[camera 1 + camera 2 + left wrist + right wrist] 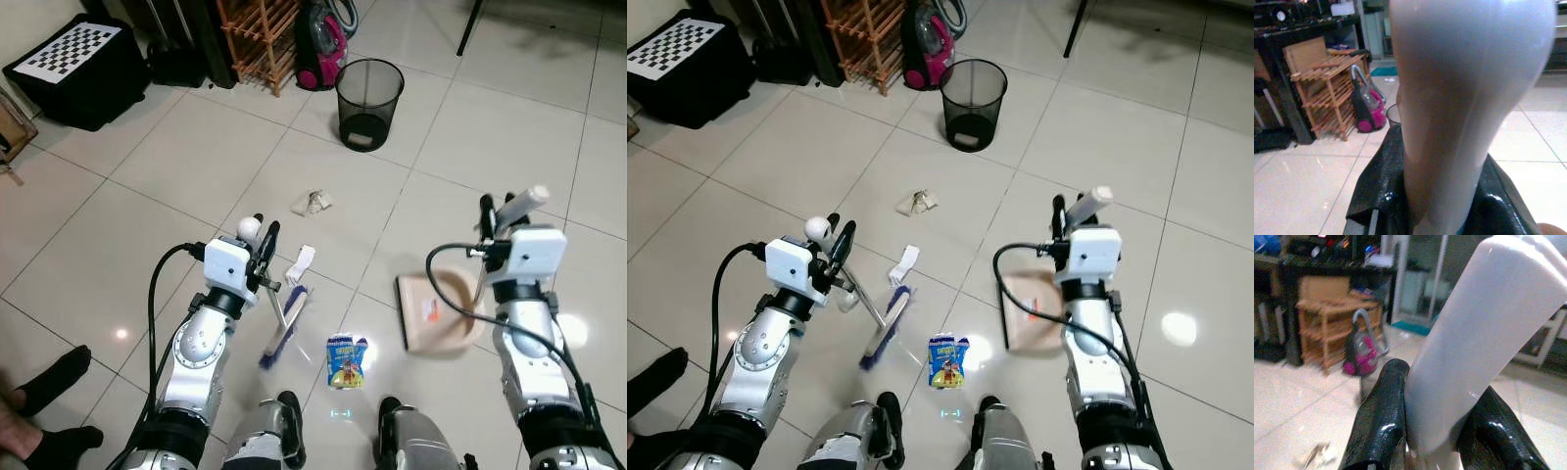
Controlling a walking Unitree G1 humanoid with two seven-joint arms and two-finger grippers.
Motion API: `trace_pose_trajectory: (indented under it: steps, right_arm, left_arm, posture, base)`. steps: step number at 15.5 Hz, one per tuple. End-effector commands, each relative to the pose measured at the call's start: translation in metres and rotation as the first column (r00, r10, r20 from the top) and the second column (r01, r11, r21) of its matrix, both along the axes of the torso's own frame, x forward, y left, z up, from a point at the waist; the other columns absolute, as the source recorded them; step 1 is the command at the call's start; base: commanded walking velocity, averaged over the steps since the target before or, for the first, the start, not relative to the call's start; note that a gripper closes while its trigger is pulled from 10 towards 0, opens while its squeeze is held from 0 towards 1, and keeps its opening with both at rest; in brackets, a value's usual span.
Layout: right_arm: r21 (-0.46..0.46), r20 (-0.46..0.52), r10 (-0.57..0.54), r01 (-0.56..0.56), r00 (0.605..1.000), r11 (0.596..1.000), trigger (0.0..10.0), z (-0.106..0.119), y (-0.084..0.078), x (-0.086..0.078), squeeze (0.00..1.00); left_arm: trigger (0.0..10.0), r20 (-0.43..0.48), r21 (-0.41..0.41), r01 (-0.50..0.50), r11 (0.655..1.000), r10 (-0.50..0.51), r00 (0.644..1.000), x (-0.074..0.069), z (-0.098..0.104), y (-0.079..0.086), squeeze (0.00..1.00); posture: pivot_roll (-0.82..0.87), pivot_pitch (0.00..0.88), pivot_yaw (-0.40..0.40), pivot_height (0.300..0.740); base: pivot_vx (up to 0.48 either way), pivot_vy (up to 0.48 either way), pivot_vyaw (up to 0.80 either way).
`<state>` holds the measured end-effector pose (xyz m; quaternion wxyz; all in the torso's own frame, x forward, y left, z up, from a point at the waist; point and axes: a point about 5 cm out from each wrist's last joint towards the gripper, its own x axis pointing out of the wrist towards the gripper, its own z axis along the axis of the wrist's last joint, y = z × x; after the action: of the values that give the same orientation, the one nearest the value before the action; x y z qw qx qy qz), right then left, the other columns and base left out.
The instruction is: Sweep floor
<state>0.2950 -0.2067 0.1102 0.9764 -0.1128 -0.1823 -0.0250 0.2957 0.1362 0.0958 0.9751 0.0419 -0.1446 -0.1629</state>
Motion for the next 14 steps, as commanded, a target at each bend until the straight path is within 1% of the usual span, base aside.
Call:
trace_pose_trajectory:
  steps: [1,2,4,5,6,7,8,10,11,12,13,14]
  right_arm:
    - [-0.026,-0.039,0.016,-0.017,0.999,1.000,10.0,-0.012,0.005,-0.006,0.00]
    - [-0.025,-0.050,0.015,-0.016,0.999,1.000,10.0,-0.015,0.006,-0.007,0.00]
    - [-0.023,-0.097,0.005,-0.007,0.995,1.000,10.0,-0.029,0.012,-0.014,0.00]
    - [-0.007,-0.112,-0.004,0.004,0.994,1.000,10.0,-0.034,0.014,-0.017,0.00]
    - [0.006,-0.119,-0.012,0.012,0.993,1.000,10.0,-0.036,0.015,-0.018,0.00]
    - [0.041,-0.134,-0.029,0.035,0.991,0.999,10.0,-0.040,0.018,-0.019,0.00]
    - [0.052,-0.141,-0.034,0.042,0.989,0.998,10.0,-0.041,0.019,-0.020,0.00]
    - [0.079,-0.164,-0.037,0.051,0.986,0.996,10.0,-0.047,0.023,-0.021,0.00]
    - [0.086,-0.175,-0.032,0.048,0.984,0.995,10.0,-0.049,0.026,-0.022,0.00]
    - [0.098,-0.184,-0.029,0.048,0.982,0.994,10.0,-0.051,0.029,-0.022,0.00]
    - [0.108,-0.191,-0.028,0.049,0.981,0.993,10.0,-0.052,0.031,-0.022,0.00]
    - [0.113,-0.194,-0.024,0.047,0.981,0.992,10.0,-0.052,0.033,-0.021,0.00]
  left_arm:
    - [10.0,-0.089,-0.016,-0.031,0.999,0.030,0.996,-0.003,-0.014,0.003,0.00]
    - [10.0,-0.095,-0.024,-0.032,0.999,0.030,0.995,-0.003,-0.014,0.003,0.00]
    - [10.0,-0.136,-0.031,-0.015,0.999,0.011,0.991,-0.005,-0.020,-0.001,0.00]
    - [10.0,-0.168,-0.045,-0.009,0.999,0.001,0.986,-0.005,-0.024,-0.002,0.00]
    - [10.0,-0.174,-0.049,-0.007,0.999,-0.001,0.985,-0.005,-0.024,-0.002,0.00]
    - [10.0,-0.177,-0.077,-0.019,0.997,0.006,0.984,-0.003,-0.022,-0.003,0.00]
    - [10.0,-0.179,-0.098,-0.028,0.995,0.010,0.984,-0.001,-0.020,-0.003,0.00]
    - [10.0,-0.183,-0.164,-0.031,0.986,0.000,0.983,0.003,-0.015,-0.007,0.00]
    - [10.0,-0.182,-0.222,-0.016,0.975,-0.025,0.983,0.005,-0.011,-0.011,0.00]
    - [10.0,-0.184,-0.339,0.000,0.941,-0.067,0.981,0.008,-0.004,-0.016,0.00]
    - [10.0,-0.181,-0.425,0.014,0.905,-0.100,0.978,0.011,0.002,-0.020,0.00]
    - [10.0,-0.173,-0.483,0.023,0.875,-0.122,0.977,0.013,0.007,-0.022,0.00]
  posture:
    - [0.03,0.274,0.084,0.740]
    - [0.03,0.273,0.085,0.740]
    - [0.04,0.272,0.090,0.740]
    - [0.04,0.272,0.092,0.740]
    - [0.04,0.271,0.093,0.740]
    - [0.04,0.269,0.094,0.740]
    - [0.04,0.267,0.094,0.740]
    - [0.04,0.264,0.092,0.740]
    - [0.04,0.263,0.092,0.740]
    - [0.03,0.262,0.091,0.740]
    - [0.03,0.260,0.090,0.740]
    - [0.03,0.258,0.089,0.740]
  base:
    - [0.000,0.000,0.00]
    - [0.000,0.000,0.00]
    - [0.000,0.000,0.00]
    - [0.000,0.000,0.00]
    - [0.000,0.000,0.00]
    - [0.000,0.000,0.00]
    - [0.000,0.000,0.00]
    - [0.000,0.000,0.00]
    - [0.000,0.000,0.00]
    - [0.000,0.000,0.00]
    - [0.000,0.000,0.00]
    - [0.000,0.000,0.00]
